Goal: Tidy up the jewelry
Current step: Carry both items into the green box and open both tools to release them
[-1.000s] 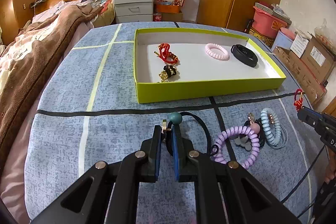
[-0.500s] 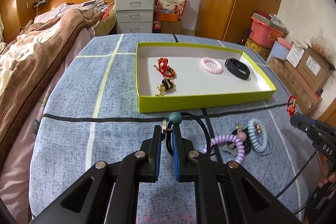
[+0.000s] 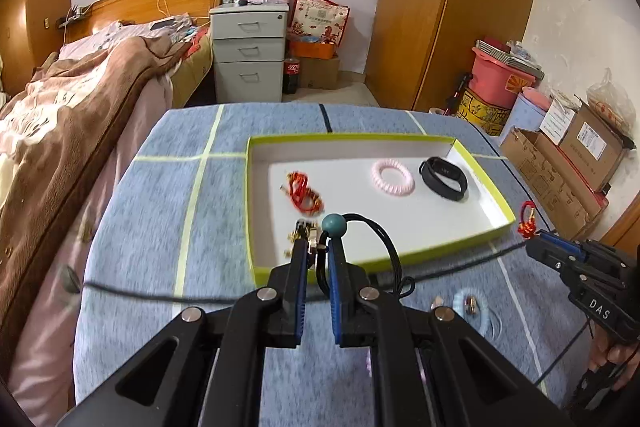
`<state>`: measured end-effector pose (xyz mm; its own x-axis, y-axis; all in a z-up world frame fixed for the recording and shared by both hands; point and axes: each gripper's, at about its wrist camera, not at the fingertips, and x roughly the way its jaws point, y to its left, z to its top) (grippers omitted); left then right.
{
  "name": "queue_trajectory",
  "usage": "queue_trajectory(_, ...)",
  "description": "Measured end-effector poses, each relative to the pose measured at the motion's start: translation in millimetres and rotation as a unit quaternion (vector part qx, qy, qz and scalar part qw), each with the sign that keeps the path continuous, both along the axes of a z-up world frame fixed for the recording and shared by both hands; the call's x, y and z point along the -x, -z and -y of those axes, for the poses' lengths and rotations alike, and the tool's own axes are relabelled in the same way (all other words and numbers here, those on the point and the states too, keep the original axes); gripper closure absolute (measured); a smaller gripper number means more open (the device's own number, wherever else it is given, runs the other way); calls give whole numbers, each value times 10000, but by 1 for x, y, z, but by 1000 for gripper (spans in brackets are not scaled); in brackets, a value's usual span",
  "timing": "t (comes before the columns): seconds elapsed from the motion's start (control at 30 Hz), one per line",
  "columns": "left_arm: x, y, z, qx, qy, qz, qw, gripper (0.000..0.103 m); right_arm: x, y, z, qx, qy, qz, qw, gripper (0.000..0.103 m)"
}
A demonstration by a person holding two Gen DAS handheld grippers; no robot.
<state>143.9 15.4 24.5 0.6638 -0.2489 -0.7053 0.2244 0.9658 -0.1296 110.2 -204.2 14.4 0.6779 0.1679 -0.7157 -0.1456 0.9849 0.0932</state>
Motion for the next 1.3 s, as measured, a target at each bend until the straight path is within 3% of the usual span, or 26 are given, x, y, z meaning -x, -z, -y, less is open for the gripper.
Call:
queue_trajectory(0.6,-77,9,28,46,165,-252,9995,92,-66,24,-9,228,-55,-438,9988,87)
queue_trajectory(1.3,-114,47,33,-28,4,-725,9974,92,-82,41,-12,518,10,-582,9970,87)
